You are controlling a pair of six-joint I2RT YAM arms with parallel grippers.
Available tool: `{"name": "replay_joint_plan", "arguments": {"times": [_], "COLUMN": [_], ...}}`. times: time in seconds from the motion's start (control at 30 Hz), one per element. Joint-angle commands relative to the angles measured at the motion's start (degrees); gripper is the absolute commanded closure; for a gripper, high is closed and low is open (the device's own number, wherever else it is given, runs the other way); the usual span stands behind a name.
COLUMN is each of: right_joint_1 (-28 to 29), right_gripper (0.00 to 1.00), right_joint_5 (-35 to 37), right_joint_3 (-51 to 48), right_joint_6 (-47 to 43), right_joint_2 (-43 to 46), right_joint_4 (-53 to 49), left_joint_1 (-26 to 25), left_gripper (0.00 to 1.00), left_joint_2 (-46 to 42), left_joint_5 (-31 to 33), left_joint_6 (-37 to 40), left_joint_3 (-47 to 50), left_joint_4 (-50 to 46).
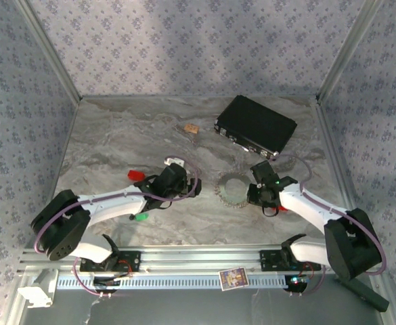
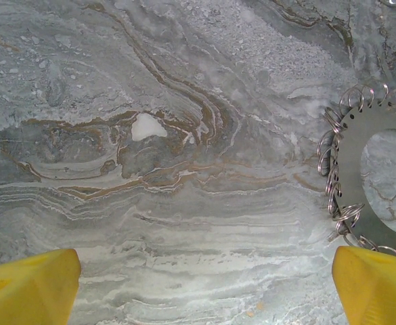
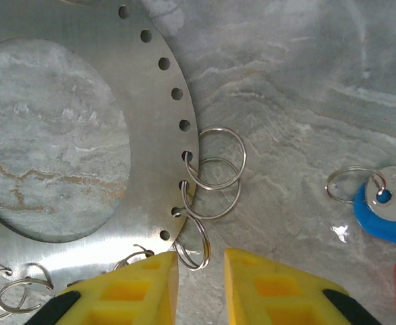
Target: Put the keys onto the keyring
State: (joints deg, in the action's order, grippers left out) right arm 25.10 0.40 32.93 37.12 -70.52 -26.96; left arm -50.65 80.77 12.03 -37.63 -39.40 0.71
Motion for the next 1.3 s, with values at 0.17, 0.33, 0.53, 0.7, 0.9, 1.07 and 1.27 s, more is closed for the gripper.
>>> {"name": "replay_joint_plan", "arguments": {"times": [0.17,0.33,0.53,0.7,0.9,1.07,1.27], "right_joint_1": [-0.36,-0.44,0.79,5.88,14.53,20.89,27.59], "right_gripper": [0.84,0.90,1.00,1.00,1.00,1.00,1.00], "right_joint_5": [-1.72,-3.42,-7.38,-10.36,-10.30,-9.29,-8.00], "right_joint_3": [-1.07,-1.58,-0.46,1.96,4.94,7.85,10.72], "right_joint_6": [-0.51,-0.65,-4.04,-5.64,-4.07,-1.88,0.65], "right_joint_2": [-1.96,-2.34,-2.25,-2.49,-5.15,-9.06,-13.96], "right_joint_4": [2.21,3.54,4.01,3.59,4.75,6.47,7.93], "left_joint_1": [-0.34,-0.33,-0.35,-0.40,-0.34,-0.37,-0.37], "left_gripper": [0.05,0.05,0.05,0.05,0.04,0.03,0.03], "left_joint_2": [-0.91,-1.83,-3.33,-4.73,-6.86,-8.56,-10.88], "left_joint_5": [1.71,2.71,3.86,5.69,7.31,8.67,11.12], "left_joint_6": [-1.31,-1.39,-1.66,-2.48,-4.16,-4.40,-5.72], "left_joint_3": [-0.79,-0.59,0.08,0.89,1.61,1.93,3.72], "left_joint_4": [1.05,0.20,-0.16,-0.53,-1.02,-1.33,-1.51]}}
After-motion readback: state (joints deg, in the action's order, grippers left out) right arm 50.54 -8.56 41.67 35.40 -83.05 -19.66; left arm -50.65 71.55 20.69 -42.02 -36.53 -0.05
